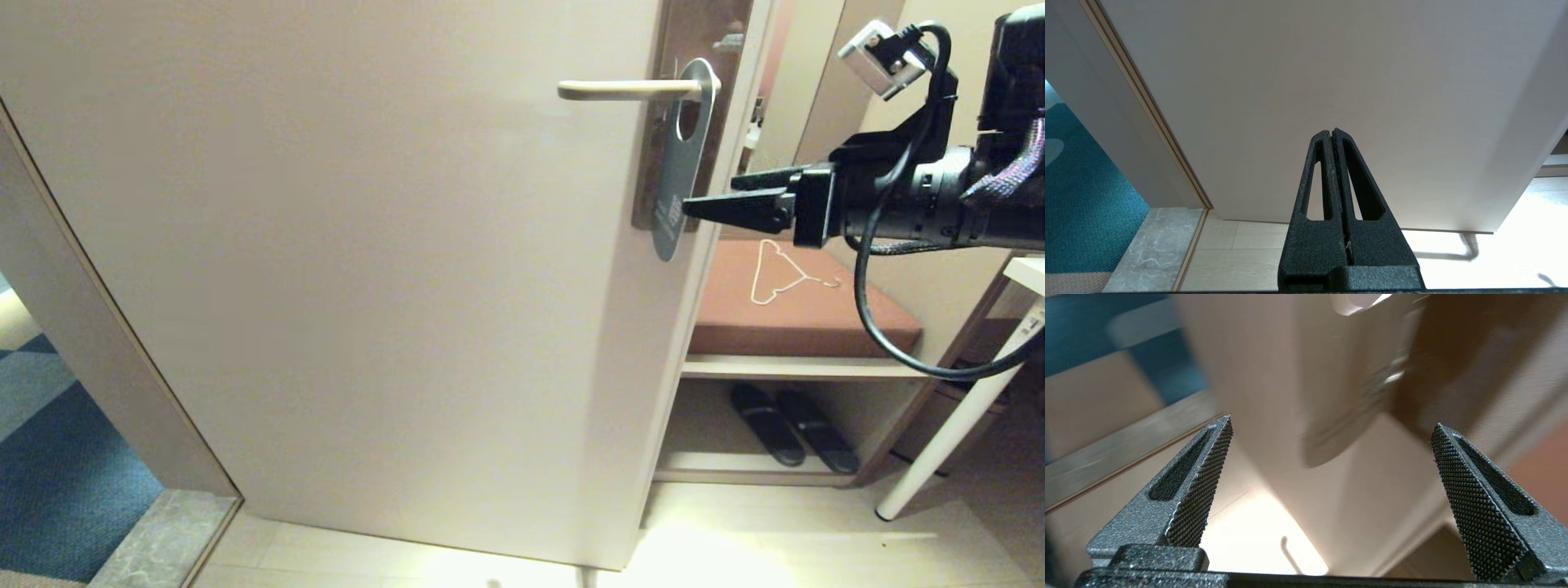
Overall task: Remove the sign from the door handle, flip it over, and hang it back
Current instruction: Take down the sign
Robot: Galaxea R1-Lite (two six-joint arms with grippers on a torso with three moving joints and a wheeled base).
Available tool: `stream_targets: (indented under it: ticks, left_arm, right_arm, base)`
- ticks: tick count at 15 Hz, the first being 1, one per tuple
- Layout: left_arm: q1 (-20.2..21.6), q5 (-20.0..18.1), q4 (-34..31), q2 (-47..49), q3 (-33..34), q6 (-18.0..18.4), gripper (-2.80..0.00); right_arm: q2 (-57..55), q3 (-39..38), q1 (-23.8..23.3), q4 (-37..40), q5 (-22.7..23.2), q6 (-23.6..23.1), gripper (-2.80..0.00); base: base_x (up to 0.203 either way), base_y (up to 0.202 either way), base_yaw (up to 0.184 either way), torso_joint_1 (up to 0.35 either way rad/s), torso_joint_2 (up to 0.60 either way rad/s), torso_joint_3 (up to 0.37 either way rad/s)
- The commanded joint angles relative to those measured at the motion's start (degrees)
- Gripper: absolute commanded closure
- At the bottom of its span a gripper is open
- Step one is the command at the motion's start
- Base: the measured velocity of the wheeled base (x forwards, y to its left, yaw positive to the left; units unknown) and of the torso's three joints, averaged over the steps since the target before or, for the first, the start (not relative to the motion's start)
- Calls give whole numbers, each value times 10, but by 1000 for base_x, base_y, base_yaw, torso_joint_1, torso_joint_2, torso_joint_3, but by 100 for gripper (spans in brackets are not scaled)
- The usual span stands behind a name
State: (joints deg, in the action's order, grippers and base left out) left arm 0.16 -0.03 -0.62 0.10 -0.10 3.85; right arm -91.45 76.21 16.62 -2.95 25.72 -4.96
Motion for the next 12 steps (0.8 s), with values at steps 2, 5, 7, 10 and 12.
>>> stream_targets:
  ticks: [2,5,7,10,12]
  left_arm:
    - [0,-1,0,1,0,0,0]
    - [0,-1,0,1,0,0,0]
    - [0,-1,0,1,0,0,0]
    - [0,-1,0,1,0,0,0]
    - [0,-1,0,1,0,0,0]
  right_arm:
    - [-3,-2,3,-14,-25,-1,-280]
    - [-8,-2,3,-32,-57,-1,-280]
    - [-9,-3,3,-41,-68,-1,-280]
    - [-10,-3,3,-46,-96,-2,-280]
    - [-9,-2,3,-46,-111,-2,-280]
  base:
    - [0,0,0,0,0,0]
    - [0,0,0,0,0,0]
    - [0,0,0,0,0,0]
    - [0,0,0,0,0,0]
    - [0,0,0,0,0,0]
